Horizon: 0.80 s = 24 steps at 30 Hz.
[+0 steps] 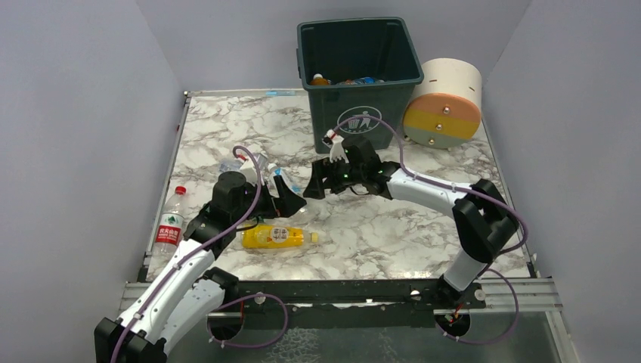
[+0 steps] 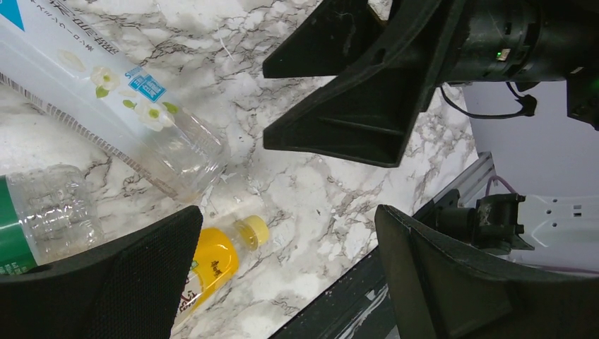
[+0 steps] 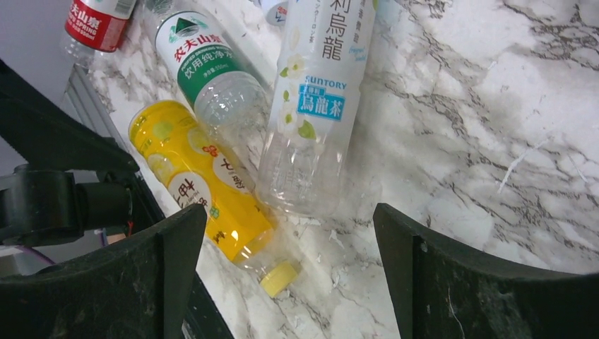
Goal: Put the plastic bottles in the bin
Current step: Pick up the plastic bottle at the center of the board.
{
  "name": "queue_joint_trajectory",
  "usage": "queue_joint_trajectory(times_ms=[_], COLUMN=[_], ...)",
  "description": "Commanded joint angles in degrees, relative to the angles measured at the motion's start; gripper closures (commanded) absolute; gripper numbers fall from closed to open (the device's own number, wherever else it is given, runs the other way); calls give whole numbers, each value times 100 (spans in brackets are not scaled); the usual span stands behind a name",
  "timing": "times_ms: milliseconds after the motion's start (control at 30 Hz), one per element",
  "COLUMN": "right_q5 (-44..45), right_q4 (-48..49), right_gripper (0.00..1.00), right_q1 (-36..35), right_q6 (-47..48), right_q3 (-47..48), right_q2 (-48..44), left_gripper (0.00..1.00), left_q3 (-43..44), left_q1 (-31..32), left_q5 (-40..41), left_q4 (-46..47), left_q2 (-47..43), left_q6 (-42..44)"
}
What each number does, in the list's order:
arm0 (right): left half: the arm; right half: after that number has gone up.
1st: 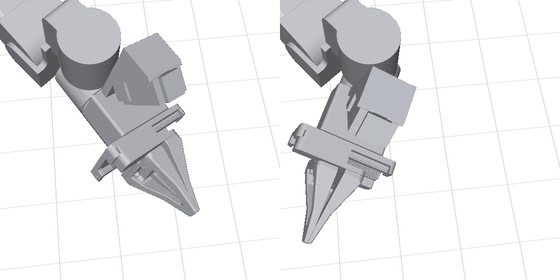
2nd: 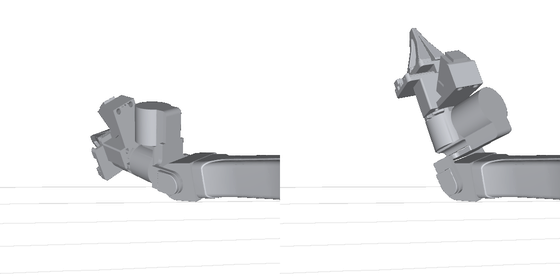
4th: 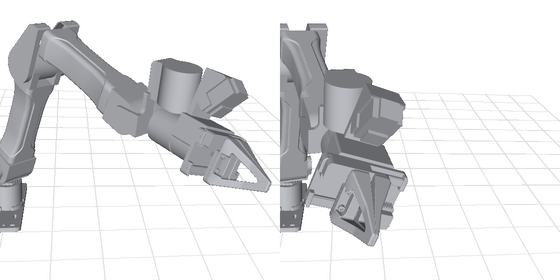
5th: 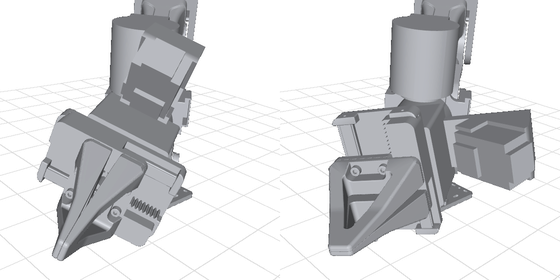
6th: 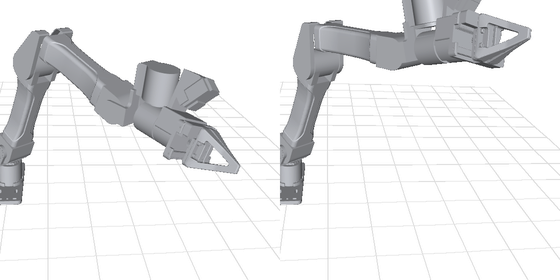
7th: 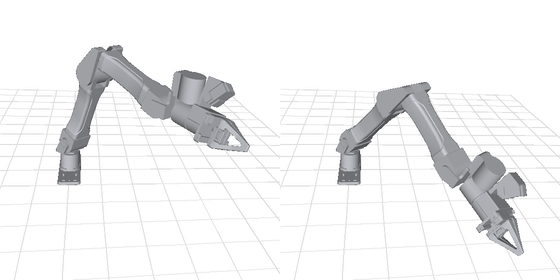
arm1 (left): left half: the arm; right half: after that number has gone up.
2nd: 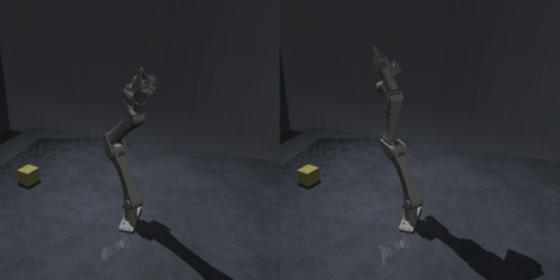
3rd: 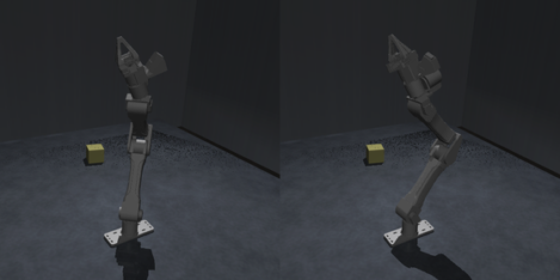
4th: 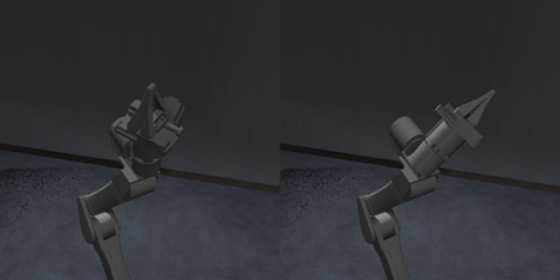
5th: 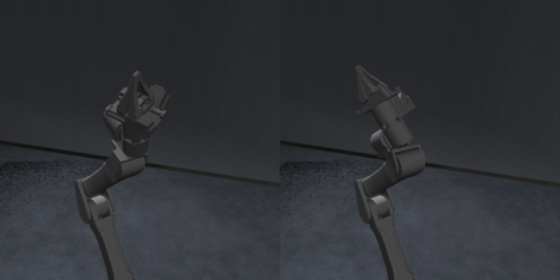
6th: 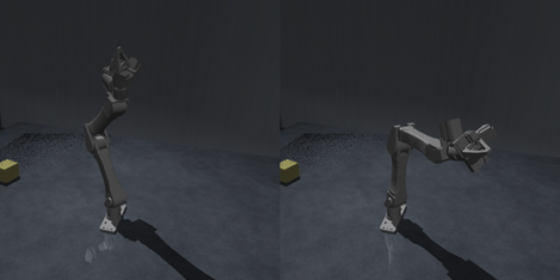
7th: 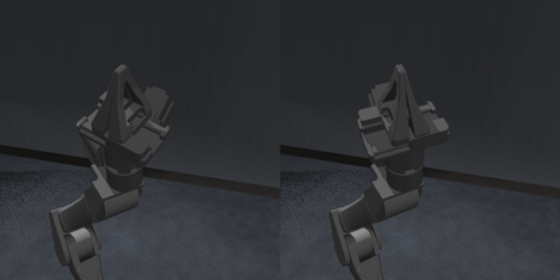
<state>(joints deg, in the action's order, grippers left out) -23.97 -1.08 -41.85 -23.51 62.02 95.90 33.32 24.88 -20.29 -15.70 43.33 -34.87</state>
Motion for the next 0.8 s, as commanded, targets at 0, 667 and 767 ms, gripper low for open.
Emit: queue_joint_trajectory(times_ms=[0,667,767], right_q5=[392,1192,1240], right_q4=[-63,-419,-425], right_gripper=[9,10,11], right_q1=[-208,-862,-902], right_q6=[215,417,415], right_q3=[389,1256,1295], right_q2=[340,1633,1722], left_gripper=[1,1,1], left_q3=[113,70,77], left_q1=[26,30,29], left_q5=[89,92,84], left_q4=[-85,-340,-343], left_q2=[-225,-669,-671], left_q6=[24,-20,-20])
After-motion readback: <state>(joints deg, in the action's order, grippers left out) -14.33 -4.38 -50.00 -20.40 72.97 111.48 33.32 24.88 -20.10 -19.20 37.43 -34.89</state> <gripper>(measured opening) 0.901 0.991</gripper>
